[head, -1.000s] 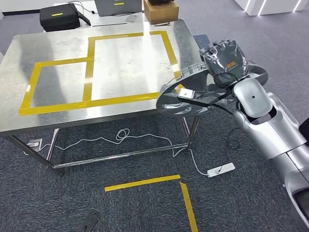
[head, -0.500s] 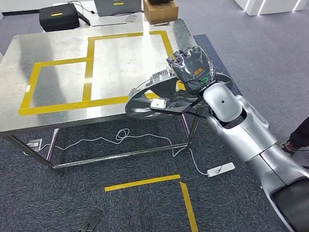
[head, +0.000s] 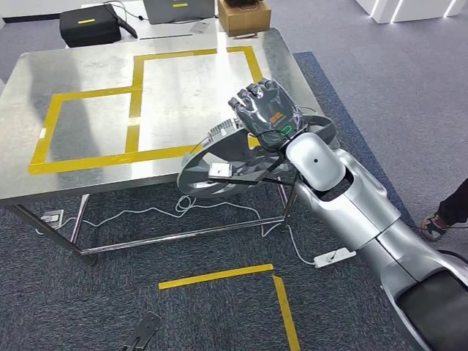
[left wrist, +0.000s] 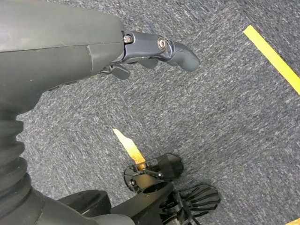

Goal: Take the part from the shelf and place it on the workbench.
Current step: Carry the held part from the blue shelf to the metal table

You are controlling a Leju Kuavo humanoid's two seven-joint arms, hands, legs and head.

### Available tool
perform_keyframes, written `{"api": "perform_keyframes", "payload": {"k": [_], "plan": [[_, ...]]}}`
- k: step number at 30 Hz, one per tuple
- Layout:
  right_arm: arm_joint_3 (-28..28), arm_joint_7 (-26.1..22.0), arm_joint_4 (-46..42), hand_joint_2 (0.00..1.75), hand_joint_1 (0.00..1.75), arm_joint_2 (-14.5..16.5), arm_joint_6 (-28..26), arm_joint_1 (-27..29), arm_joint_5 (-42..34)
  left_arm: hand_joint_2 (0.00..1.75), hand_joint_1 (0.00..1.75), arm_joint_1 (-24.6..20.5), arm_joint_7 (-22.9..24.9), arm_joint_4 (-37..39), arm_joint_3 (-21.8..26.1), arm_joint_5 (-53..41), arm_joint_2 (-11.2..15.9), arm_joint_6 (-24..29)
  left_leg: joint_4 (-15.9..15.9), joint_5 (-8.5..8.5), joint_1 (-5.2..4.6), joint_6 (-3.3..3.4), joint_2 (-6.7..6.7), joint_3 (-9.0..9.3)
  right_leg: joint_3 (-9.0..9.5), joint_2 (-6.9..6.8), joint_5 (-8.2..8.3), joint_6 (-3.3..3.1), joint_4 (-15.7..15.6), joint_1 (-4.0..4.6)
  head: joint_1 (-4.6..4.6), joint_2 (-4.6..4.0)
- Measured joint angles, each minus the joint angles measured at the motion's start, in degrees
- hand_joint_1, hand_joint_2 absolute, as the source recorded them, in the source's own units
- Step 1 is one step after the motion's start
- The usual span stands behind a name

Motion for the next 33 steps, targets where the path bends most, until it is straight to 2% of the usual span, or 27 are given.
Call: {"api": "perform_keyframes", "payload": {"k": [8,22,27,33], "plan": [[0.48,0.31,0.10,1.75,1.54,-0.17,0.58,0.10,-0.10,1.75,0.00,-0.15,0.10,-0.01,-0.11,0.39,-0.19,0.08,0.08,-0.01,-0.01,0.00,0.00,-0.04,-0.03,0.00,0.01,0.01,0.00,0.00,0.01,0.00],[0.88,3.22,-3.47,1.75,1.54,-3.34,1.04,0.59,-0.40,1.75,0.00,-3.00,-0.12,-0.43,-3.84,-2.62,-1.15,-2.38,0.19,-0.01,-0.02,0.01,0.02,-0.13,-0.09,0.02,0.08,0.06,0.00,0.00,0.00,0.00],[0.98,4.16,-5.48,1.75,1.54,-4.40,0.99,2.84,-0.18,1.75,0.00,-3.19,2.75,-0.61,-5.78,-3.99,-0.36,-2.53,0.19,-0.01,-0.02,0.01,0.02,-0.15,-0.11,0.04,0.08,0.06,0.01,0.00,0.00,0.00],[1.00,4.38,-6.43,1.75,1.54,-4.89,1.10,4.07,0.06,1.75,0.00,-3.12,3.70,-0.61,-7.04,-4.26,0.11,-2.59,0.20,0.00,-0.02,0.01,0.02,-0.18,-0.14,0.03,0.08,0.06,0.03,0.00,0.00,0.00]]}}
